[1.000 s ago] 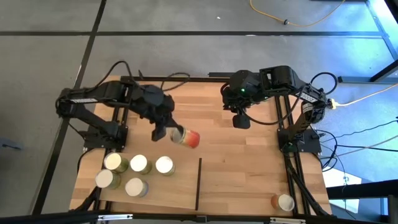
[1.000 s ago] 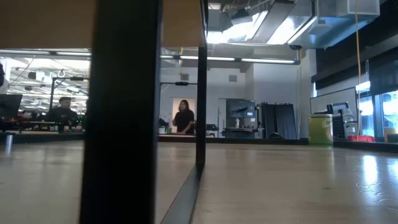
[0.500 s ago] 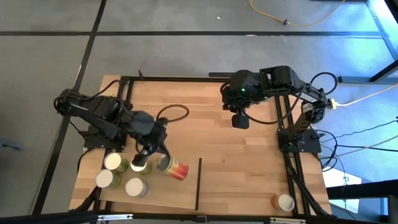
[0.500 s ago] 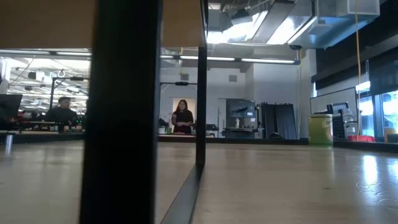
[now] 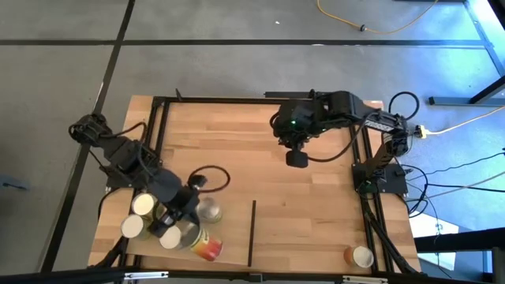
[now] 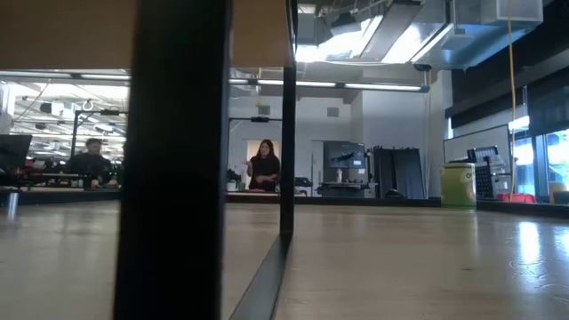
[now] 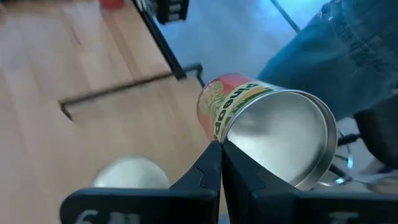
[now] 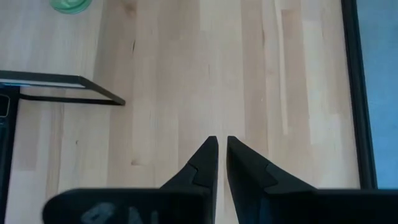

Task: Pick and place cans onto a shelf
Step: Put the top canned pineapple on the shelf

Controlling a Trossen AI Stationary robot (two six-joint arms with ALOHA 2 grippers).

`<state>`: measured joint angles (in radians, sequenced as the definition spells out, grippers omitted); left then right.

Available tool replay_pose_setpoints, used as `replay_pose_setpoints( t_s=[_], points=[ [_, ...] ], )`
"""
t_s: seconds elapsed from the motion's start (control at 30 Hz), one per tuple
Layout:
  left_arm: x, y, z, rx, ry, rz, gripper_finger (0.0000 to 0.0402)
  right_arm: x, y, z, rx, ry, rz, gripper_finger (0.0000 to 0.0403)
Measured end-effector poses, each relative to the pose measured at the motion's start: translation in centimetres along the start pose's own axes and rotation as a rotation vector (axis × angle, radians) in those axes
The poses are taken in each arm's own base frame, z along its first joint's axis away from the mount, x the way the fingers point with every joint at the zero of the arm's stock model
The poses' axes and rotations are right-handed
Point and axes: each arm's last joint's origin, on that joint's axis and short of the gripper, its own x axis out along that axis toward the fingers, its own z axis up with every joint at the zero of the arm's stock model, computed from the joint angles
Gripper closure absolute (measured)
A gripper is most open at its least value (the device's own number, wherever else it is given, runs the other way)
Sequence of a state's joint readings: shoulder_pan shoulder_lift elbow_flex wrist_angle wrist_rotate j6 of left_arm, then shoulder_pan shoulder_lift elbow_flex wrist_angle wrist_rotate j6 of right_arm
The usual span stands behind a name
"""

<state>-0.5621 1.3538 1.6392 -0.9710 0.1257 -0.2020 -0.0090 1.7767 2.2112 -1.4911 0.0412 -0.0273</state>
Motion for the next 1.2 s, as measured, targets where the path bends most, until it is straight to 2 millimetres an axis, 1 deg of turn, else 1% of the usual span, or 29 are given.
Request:
replay_pose_setpoints(
  t_s=[0.1, 0.2, 0.33, 0.6, 0.7, 0.87, 1.0, 1.2],
  points=[
    [0.6, -0.5, -0.3, -0.054, 0.035, -0.005, 0.0401, 0.5, 0.0, 0.1, 0.000, 0.000, 0.000, 0.0366],
    [1.4, -0.8, -0.8, -0.128, 0.102, 0.006, 0.0401, 0.5, 0.0, 0.1, -0.001, -0.007, 0.000, 0.0366],
    [2.7, -0.8, -1.2, -0.221, 0.179, 0.024, 0.0401, 0.6, 0.0, 0.1, -0.002, -0.007, 0.000, 0.0366],
    [4.7, -0.6, -1.7, -0.339, 0.279, 0.056, 0.0401, 0.5, 0.0, 0.2, -0.006, -0.012, 0.000, 0.0366],
    [4.7, -0.3, -1.8, -0.366, 0.284, 0.096, 0.0401, 0.5, 0.0, 0.2, -0.006, -0.012, 0.000, 0.0366],
    [4.4, 0.4, -2.7, -0.459, 0.369, 0.186, 0.0401, 0.5, 0.0, 0.2, -0.006, -0.012, 0.000, 0.0366],
    [4.3, 0.6, -2.6, -0.499, 0.364, 0.192, 0.0401, 0.5, 0.0, 0.2, -0.007, -0.012, 0.000, 0.0366],
    [4.4, 0.7, -2.5, -0.504, 0.353, 0.186, 0.0401, 0.5, 0.0, 0.2, -0.039, -0.012, 0.000, 0.0366]
  ],
)
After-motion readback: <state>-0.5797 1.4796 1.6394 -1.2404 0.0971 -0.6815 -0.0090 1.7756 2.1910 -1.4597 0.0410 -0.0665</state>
